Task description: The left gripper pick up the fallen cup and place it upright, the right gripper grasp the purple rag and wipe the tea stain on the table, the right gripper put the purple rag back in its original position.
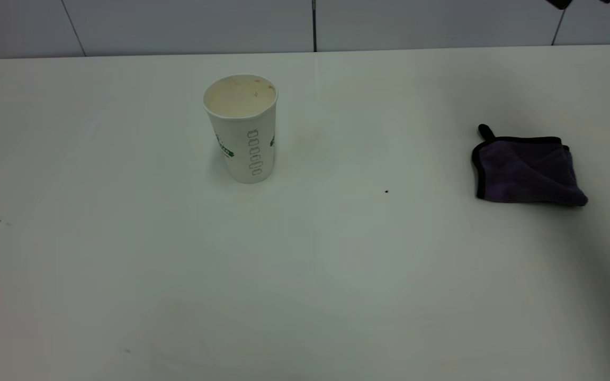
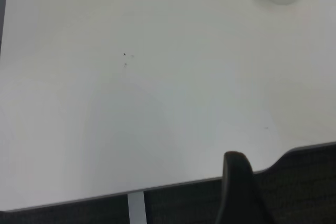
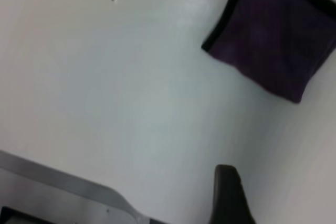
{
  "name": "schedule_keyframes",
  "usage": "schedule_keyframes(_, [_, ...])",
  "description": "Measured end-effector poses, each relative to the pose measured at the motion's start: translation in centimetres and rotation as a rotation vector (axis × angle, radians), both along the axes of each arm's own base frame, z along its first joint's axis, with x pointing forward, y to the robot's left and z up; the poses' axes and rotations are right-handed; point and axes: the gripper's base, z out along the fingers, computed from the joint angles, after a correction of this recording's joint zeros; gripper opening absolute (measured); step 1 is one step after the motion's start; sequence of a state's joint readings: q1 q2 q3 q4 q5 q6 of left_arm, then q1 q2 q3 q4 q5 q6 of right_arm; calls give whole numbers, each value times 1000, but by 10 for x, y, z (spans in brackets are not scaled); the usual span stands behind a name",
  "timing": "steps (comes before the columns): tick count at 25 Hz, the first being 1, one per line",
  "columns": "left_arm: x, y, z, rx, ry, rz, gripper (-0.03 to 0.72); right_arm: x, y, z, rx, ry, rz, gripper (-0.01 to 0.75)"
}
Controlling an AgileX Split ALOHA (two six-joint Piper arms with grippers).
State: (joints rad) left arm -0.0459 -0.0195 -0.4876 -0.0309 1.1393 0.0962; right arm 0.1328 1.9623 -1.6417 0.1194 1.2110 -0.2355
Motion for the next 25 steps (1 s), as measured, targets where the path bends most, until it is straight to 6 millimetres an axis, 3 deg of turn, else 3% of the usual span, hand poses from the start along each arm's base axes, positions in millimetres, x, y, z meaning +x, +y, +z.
schedule_keyframes(6, [0, 0, 0, 0, 0, 0, 478, -76, -10, 20, -9, 37, -4, 536])
schedule_keyframes(15, [0, 0, 0, 0, 0, 0, 478, -194, -29, 58, -16, -86, -94, 536])
schedule_keyframes(19, [0, 0, 0, 0, 0, 0, 478, -243, -40, 53, -30, -160, -146, 535])
schedule_keyframes(25, [0, 0, 0, 0, 0, 0, 478, -300, -49, 22, -20, -282, -169, 521])
